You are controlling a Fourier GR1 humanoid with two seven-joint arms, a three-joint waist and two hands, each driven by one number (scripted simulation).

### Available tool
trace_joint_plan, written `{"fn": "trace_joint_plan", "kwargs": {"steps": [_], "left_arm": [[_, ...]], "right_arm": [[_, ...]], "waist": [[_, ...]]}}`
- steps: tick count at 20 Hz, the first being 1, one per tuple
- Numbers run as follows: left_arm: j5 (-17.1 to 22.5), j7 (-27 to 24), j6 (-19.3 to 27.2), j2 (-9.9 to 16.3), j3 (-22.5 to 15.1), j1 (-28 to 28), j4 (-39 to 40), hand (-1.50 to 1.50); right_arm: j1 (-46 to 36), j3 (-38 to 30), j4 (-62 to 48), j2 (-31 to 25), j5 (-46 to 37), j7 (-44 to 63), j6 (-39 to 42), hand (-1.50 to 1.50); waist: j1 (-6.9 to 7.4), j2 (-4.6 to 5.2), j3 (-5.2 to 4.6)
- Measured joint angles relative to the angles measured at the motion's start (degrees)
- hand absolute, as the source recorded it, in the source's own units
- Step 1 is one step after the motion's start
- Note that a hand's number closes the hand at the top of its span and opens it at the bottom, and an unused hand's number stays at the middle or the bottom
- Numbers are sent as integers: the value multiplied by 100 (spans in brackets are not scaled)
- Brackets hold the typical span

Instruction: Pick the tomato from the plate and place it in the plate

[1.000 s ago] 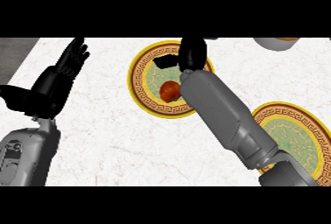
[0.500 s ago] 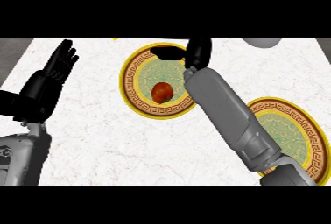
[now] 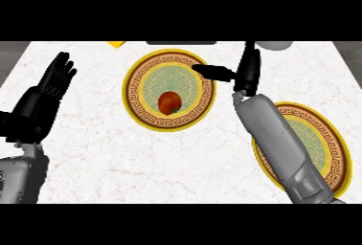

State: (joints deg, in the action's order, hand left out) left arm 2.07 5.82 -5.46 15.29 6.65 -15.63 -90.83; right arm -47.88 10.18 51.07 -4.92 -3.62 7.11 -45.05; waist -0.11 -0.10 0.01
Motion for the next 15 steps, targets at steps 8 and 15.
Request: {"fn": "trace_joint_plan", "kwargs": {"steps": [8, 15], "left_arm": [[-51, 49, 5, -22, 52, 10, -59, 0], [-36, 114, -37, -78, 78, 2, -142, 0]], "right_arm": [[1633, 86, 1841, -765, -36, 142, 714, -150], [2819, -124, 3139, -1293, -97, 179, 1203, -150]], "waist": [[-49, -10, -1], [-32, -4, -2]]}}
